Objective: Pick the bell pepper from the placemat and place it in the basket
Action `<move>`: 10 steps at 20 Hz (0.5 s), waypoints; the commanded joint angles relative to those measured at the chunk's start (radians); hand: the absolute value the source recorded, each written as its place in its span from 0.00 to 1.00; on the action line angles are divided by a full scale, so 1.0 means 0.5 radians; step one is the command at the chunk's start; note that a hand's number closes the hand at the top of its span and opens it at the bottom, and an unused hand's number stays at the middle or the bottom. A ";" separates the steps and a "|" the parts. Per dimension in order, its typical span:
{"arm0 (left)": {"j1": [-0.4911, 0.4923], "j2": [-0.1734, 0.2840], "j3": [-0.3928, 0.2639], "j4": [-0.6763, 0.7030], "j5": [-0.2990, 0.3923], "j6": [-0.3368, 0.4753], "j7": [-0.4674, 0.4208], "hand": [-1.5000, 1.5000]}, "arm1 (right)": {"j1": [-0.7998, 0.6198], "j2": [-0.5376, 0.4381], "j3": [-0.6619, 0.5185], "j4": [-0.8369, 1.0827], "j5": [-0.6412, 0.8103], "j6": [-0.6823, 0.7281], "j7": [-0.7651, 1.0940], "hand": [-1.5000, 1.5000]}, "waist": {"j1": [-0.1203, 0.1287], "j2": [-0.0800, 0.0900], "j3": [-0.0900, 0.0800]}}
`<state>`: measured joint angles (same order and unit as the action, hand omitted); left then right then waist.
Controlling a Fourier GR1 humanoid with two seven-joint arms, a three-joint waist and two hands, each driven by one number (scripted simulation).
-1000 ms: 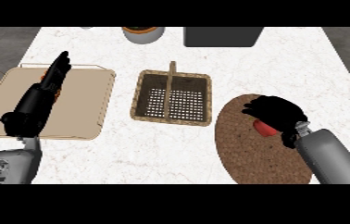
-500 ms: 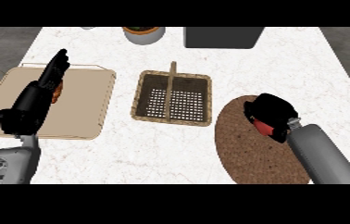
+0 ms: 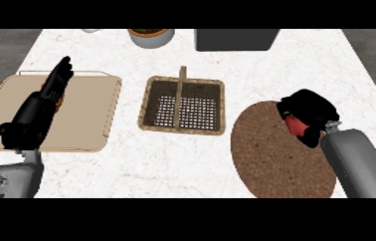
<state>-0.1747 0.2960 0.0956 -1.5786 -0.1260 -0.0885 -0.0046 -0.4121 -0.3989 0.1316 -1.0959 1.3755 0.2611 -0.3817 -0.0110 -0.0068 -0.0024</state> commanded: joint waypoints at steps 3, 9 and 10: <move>-0.001 -0.033 0.005 -0.003 -0.010 0.041 0.043 0.50 | -0.111 -0.091 -0.616 -0.057 -0.286 0.171 0.456 1.00 | -0.045 -0.005 0.003; 0.012 0.001 0.033 0.000 0.004 0.008 0.036 0.50 | -0.288 0.042 -0.967 -0.463 -0.644 0.133 0.604 1.00 | -0.036 -0.014 0.003; -0.012 0.047 0.049 0.043 0.009 -0.033 0.015 0.50 | -0.301 0.056 -1.029 -0.513 -0.736 0.119 0.565 1.00 | -0.046 -0.010 0.004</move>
<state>-0.1740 0.2999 0.1054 -1.5785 -0.1271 -0.0889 0.0108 -0.5062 -0.4009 -0.2637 -1.2588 1.1312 0.3258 -0.1244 -0.0289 -0.0107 -0.0007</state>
